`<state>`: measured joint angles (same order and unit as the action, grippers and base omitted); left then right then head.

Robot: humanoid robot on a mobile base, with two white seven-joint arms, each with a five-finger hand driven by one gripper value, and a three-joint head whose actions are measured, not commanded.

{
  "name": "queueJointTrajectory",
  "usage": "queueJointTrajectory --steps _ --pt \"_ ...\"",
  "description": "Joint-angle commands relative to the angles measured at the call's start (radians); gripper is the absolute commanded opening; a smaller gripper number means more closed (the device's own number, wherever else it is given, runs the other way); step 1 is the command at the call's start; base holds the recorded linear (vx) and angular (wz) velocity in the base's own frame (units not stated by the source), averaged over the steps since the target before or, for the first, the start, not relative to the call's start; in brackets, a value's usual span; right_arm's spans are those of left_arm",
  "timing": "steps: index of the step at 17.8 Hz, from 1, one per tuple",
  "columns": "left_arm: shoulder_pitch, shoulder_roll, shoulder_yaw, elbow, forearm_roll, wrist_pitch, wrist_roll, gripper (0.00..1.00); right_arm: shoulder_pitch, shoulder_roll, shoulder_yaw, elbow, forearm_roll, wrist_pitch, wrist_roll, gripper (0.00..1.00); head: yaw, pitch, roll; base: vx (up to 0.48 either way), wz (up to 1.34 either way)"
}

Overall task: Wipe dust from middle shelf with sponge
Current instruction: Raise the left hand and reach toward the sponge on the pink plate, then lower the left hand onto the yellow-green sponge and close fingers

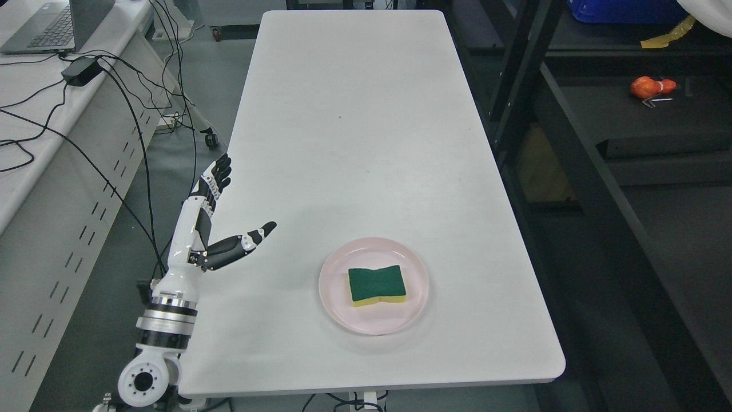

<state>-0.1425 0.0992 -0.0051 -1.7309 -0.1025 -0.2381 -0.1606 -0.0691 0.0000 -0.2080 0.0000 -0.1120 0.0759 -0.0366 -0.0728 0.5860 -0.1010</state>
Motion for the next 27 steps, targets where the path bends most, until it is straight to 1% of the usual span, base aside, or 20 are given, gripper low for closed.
queueJointTrajectory --steps 1,2,4,6,7,9,11,13,15,17,19,23,27 --pt "-0.164 0.284 -0.087 0.040 -0.325 -0.156 -0.230 0.96 0.000 -0.017 -0.001 -0.017 0.000 0.001 0.000 1.00 0.0000 0.000 0.000 0.000 0.00" --pt "-0.205 0.319 -0.111 0.040 -0.403 -0.199 -0.279 0.96 0.000 -0.017 0.001 -0.017 0.000 0.001 0.000 1.00 0.0000 0.000 0.000 0.000 0.00" --pt "-0.279 0.378 -0.188 0.040 -0.555 -0.236 -0.333 0.96 0.000 -0.017 0.001 -0.017 0.000 0.001 0.000 1.00 0.0000 0.000 0.000 0.000 0.00" --pt "-0.354 0.425 -0.295 0.043 -0.681 -0.251 -0.341 0.96 0.000 -0.017 -0.001 -0.017 0.000 0.001 0.000 1.00 0.0000 0.000 0.000 0.000 0.00" --pt "-0.403 0.439 -0.393 0.069 -0.747 -0.268 -0.341 0.96 0.000 -0.017 0.001 -0.017 0.000 0.001 0.000 1.00 0.0000 0.000 0.000 0.000 0.00" --pt "-0.462 0.418 -0.508 0.117 -0.813 -0.297 -0.343 0.96 0.000 -0.017 -0.001 -0.017 0.000 0.001 0.000 1.00 0.0000 0.000 0.000 0.000 0.00" --pt "-0.488 0.375 -0.603 0.135 -0.859 -0.300 -0.353 0.96 0.000 -0.017 0.001 -0.017 0.000 0.001 0.000 1.00 0.0000 0.000 0.000 0.000 0.00" --pt "-0.486 0.317 -0.648 0.149 -0.888 -0.300 -0.422 0.96 0.000 -0.017 -0.001 -0.017 0.000 0.001 0.000 1.00 0.0000 0.000 0.000 0.000 0.00" --pt "-0.483 0.246 -0.676 0.165 -0.899 -0.300 -0.444 0.95 0.000 -0.017 -0.001 -0.017 0.000 0.001 0.000 1.00 0.0000 0.000 0.000 0.000 0.00" --pt "-0.485 0.203 -0.719 0.171 -0.904 -0.300 -0.457 0.94 0.000 -0.017 -0.001 -0.017 0.000 0.001 0.000 1.00 0.0000 0.000 0.000 0.000 0.00" --pt "-0.485 0.174 -0.728 0.178 -0.922 -0.300 -0.465 0.93 0.000 -0.017 0.001 -0.017 0.000 0.001 0.000 1.00 0.0000 0.000 0.000 0.000 0.00" --pt "-0.512 0.143 -0.727 0.212 -0.930 -0.300 -0.464 0.93 0.000 -0.017 -0.001 -0.017 0.000 0.001 0.000 1.00 0.0000 0.000 0.000 0.000 0.00" --pt "-0.510 0.082 -0.728 0.228 -0.945 -0.300 -0.465 0.92 0.000 -0.017 -0.001 -0.017 0.000 0.001 0.000 1.00 0.0000 0.000 0.000 0.000 0.00"
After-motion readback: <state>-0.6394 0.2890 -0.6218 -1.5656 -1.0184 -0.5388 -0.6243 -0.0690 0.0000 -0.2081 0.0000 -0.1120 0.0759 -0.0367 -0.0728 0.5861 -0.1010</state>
